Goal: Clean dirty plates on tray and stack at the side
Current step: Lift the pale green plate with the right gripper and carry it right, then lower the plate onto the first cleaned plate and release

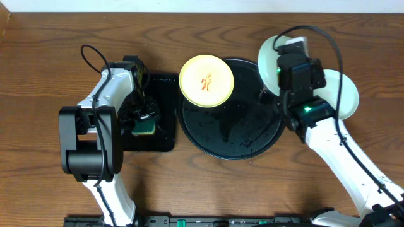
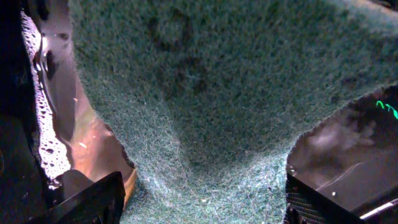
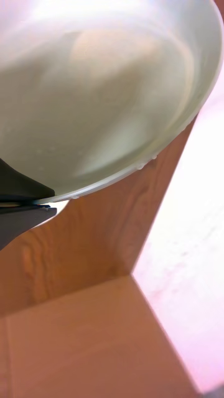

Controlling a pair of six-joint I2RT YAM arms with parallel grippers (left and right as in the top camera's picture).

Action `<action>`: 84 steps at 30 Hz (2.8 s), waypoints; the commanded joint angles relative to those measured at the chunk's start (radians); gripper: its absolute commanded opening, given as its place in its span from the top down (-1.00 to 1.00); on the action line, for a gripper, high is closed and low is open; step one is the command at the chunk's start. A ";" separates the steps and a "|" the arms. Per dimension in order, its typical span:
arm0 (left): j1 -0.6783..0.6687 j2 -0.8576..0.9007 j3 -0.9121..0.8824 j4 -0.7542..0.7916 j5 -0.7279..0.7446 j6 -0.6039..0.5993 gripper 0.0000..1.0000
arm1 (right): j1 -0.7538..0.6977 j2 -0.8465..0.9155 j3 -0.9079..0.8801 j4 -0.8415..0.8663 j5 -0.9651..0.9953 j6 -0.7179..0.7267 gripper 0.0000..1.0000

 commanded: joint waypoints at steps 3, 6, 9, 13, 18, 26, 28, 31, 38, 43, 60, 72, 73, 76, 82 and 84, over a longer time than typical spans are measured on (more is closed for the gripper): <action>0.002 0.002 -0.008 0.001 -0.010 0.005 -0.57 | 0.026 0.001 0.022 0.020 0.077 -0.098 0.98; 0.002 0.002 -0.008 0.001 -0.010 0.005 -0.57 | 0.026 0.001 0.022 0.021 0.077 -0.098 0.98; 0.002 0.002 -0.008 0.002 -0.010 0.005 -0.57 | 0.026 0.001 0.022 0.023 0.077 -0.098 0.98; 0.002 0.002 -0.008 0.001 -0.010 0.005 -0.57 | 0.025 0.001 0.022 0.023 0.077 -0.087 0.98; 0.002 0.002 -0.008 0.000 -0.009 0.005 -0.57 | -0.023 0.001 0.022 0.012 0.061 0.061 0.98; 0.002 0.002 -0.008 0.003 -0.010 0.005 0.85 | -0.277 0.001 0.022 -0.119 -0.211 0.349 0.98; 0.002 0.002 -0.008 0.013 -0.010 0.006 0.85 | -0.354 0.001 0.022 -0.156 -0.300 0.411 0.98; 0.002 0.002 -0.008 0.054 -0.011 0.006 0.85 | -0.468 0.003 0.022 -0.206 -0.406 0.484 0.98; 0.002 0.002 -0.008 0.173 -0.036 0.066 0.83 | -0.624 0.022 0.021 -0.302 -0.445 0.611 0.98; -0.010 0.002 -0.008 0.200 -0.036 0.113 0.82 | -0.674 0.065 0.021 -0.348 -0.475 0.720 0.98; -0.020 0.002 -0.008 0.100 -0.036 0.122 -0.48 | -0.715 0.233 0.021 -0.273 -0.603 0.803 -0.08; -0.020 0.002 -0.008 -0.037 -0.035 0.098 -0.61 | -0.700 0.235 0.021 -0.293 -0.875 0.628 -0.14; -0.020 0.002 -0.008 -0.042 -0.035 0.098 -0.61 | -0.694 0.235 0.021 -0.293 -0.875 0.621 -0.15; -0.020 0.000 -0.004 -0.052 -0.035 0.090 -0.62 | -0.679 0.235 0.021 -0.292 -0.875 0.593 -0.17; -0.020 -0.037 0.059 -0.150 -0.036 0.047 -0.63 | -0.662 0.235 0.021 -0.292 -0.875 0.574 -0.22; -0.020 -0.055 0.062 -0.155 -0.036 0.021 -0.63 | -0.656 0.235 0.021 -0.292 -0.875 0.560 -0.23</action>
